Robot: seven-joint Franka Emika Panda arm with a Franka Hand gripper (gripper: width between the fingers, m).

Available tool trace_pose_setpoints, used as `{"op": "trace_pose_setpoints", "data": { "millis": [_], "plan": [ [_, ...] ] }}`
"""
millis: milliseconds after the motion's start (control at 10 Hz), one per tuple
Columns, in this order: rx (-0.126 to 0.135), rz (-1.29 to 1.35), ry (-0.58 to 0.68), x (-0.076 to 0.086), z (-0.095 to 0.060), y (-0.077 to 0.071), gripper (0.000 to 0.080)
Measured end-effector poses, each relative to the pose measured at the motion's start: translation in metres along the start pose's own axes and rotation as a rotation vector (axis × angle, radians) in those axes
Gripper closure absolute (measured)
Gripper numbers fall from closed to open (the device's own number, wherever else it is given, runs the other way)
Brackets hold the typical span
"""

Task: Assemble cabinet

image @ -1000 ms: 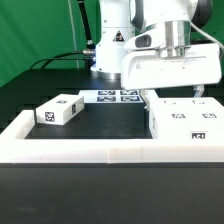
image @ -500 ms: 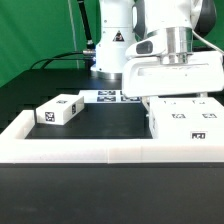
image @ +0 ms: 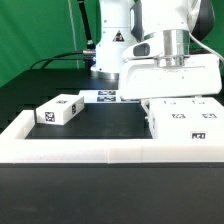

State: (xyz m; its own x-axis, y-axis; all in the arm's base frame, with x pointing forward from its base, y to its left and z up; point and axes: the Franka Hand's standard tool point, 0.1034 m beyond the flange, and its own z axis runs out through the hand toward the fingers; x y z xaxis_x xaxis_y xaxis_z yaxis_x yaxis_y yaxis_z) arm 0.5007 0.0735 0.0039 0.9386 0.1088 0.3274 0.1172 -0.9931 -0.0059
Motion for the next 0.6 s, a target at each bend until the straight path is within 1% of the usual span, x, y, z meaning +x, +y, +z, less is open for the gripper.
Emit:
{"op": "trace_pose_setpoints", "data": {
  "millis": [200, 300, 400, 500, 600],
  "plan": [
    [0.003, -0.005, 0.0, -0.0001, 0.0, -0.0033, 0.0408],
    [0.004, -0.007, 0.0, -0.0002, 0.0, -0.004, 0.059],
    [0.004, -0.008, -0.001, -0.0006, 0.0001, -0.0036, 0.059],
    [0.003, -0.025, -0.004, -0.0021, 0.0002, -0.0023, 0.0727],
    [0.001, -0.048, -0.007, -0.0041, 0.0005, 0.0015, 0.0783]
  ]
}}
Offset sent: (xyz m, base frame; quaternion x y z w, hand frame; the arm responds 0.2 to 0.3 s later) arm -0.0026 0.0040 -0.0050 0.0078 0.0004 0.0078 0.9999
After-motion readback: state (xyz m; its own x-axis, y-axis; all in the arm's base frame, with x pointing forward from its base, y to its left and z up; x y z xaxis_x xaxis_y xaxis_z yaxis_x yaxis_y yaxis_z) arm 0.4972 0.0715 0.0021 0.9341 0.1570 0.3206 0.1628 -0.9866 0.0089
